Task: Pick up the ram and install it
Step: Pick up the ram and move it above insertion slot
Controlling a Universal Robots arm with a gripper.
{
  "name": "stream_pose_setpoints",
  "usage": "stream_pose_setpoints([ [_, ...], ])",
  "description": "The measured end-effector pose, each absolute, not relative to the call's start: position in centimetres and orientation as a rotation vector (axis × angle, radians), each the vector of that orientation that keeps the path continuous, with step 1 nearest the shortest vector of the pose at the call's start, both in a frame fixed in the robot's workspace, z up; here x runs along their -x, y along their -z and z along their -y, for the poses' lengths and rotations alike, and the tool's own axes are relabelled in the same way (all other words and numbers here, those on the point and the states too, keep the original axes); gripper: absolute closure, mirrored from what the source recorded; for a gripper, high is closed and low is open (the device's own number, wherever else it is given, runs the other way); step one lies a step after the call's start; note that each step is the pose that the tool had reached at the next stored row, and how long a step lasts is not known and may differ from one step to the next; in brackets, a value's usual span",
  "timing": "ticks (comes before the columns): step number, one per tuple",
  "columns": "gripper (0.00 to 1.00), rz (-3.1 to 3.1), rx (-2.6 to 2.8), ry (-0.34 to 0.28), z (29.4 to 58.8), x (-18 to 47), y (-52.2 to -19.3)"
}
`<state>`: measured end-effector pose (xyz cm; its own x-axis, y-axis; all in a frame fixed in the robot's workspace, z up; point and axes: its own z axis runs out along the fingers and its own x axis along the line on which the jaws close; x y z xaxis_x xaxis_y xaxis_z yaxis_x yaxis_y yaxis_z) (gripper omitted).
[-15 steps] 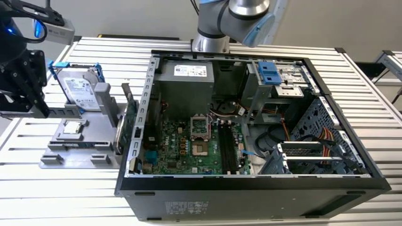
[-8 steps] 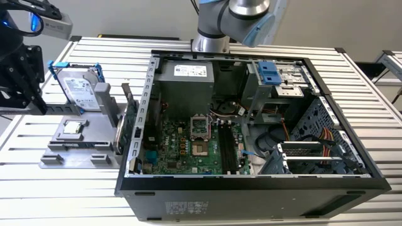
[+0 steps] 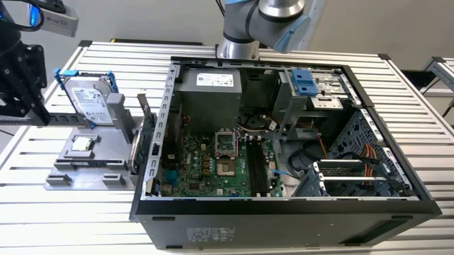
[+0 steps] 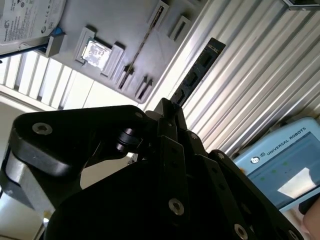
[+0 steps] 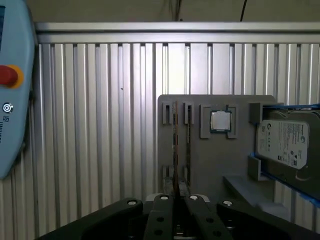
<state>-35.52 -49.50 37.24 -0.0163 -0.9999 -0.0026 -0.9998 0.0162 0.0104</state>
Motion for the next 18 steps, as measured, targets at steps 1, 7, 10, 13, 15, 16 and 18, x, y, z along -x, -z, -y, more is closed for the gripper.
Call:
stream_pose_setpoints([
  [1,1.00,2.236,-2.200,0.014,49.50,35.52,-37.36],
  [7,1.00,2.236,-2.200,0.014,49.50,35.52,-37.97],
  [10,1.00,2.236,-2.200,0.014,49.50,35.52,-38.07],
  [13,1.00,2.236,-2.200,0.014,49.50,35.51,-38.08],
  [15,1.00,2.236,-2.200,0.014,49.50,35.51,-38.08],
  [16,1.00,2.235,-2.200,0.014,49.50,35.49,-38.09],
  [18,1.00,2.235,-2.200,0.014,49.50,35.36,-38.09],
])
